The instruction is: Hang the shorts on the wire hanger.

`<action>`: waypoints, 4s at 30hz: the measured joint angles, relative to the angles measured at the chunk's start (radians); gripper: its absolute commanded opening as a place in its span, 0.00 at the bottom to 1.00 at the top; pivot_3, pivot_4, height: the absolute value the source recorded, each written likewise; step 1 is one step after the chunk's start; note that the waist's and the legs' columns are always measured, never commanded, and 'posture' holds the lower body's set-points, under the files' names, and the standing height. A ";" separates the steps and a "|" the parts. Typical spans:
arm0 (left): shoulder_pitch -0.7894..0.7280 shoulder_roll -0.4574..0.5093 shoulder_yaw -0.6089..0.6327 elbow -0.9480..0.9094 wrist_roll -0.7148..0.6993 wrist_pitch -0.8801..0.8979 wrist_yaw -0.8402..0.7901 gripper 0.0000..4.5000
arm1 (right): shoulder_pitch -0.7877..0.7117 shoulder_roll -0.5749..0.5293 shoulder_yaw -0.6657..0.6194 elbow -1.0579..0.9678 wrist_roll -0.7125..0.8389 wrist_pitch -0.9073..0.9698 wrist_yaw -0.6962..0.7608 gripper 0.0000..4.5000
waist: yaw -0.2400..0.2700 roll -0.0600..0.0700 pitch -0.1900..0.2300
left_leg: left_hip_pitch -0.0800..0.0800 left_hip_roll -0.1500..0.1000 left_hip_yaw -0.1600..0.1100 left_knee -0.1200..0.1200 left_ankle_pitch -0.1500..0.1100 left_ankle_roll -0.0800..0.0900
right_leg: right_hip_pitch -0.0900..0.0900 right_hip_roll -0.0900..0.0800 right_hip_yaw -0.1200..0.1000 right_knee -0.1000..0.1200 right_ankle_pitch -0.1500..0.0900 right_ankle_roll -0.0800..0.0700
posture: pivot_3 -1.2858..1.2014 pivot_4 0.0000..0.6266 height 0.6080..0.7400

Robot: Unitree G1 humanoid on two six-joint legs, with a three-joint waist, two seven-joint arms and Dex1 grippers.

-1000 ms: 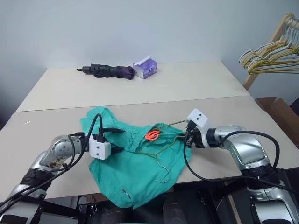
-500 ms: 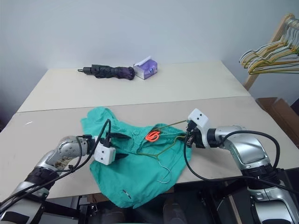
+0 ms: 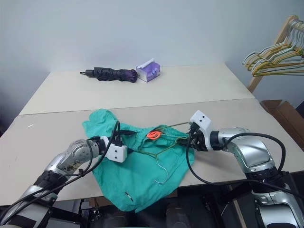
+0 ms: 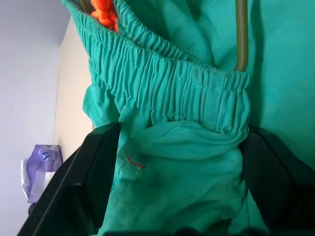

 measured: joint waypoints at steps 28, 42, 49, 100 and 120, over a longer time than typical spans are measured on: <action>-0.023 -0.037 -0.007 0.013 -0.141 0.135 -0.104 0.86 | 0.285 -0.182 -0.020 -0.348 -0.336 -0.491 -0.181 0.99 | -0.052 0.001 -0.002 | 0.001 0.000 0.000 -0.001 -0.001 -0.001 | 0.002 0.000 0.000 -0.003 -0.001 0.000 | 0.43 0.06 1.00; 0.006 -0.025 -0.007 -0.031 -0.190 0.145 -0.144 0.86 | 0.057 -0.016 0.284 0.009 -0.657 -0.878 -0.118 0.95 | -0.050 0.000 -0.001 | 0.001 0.000 0.000 -0.002 -0.001 -0.001 | 0.001 0.000 0.000 -0.003 -0.001 0.000 | 0.46 0.09 1.00; 0.015 -0.009 -0.007 -0.048 -0.199 0.159 -0.146 0.86 | 0.049 0.000 0.321 0.064 -0.729 -0.982 -0.076 0.64 | -0.041 0.000 -0.001 | 0.001 0.000 0.000 -0.002 -0.001 -0.001 | 0.001 0.000 0.000 -0.003 -0.001 0.000 | 0.47 0.09 1.00; -0.436 -0.028 0.008 0.286 -0.508 0.037 -0.852 0.47 | -0.238 0.017 0.184 0.123 -0.185 -0.533 0.515 0.00 | -0.027 0.000 -0.001 | -0.001 0.000 -0.001 -0.001 0.000 -0.001 | -0.001 0.000 -0.001 -0.002 0.000 0.001 | 0.47 0.00 1.00; -0.420 -0.020 0.023 0.277 -0.536 0.091 -0.866 0.00 | -0.241 0.019 0.155 0.131 -0.186 -0.533 0.490 0.30 | -0.027 0.000 -0.001 | -0.002 0.000 -0.001 -0.001 0.000 -0.001 | -0.001 0.000 -0.001 -0.002 0.000 0.001 | 0.47 0.01 1.00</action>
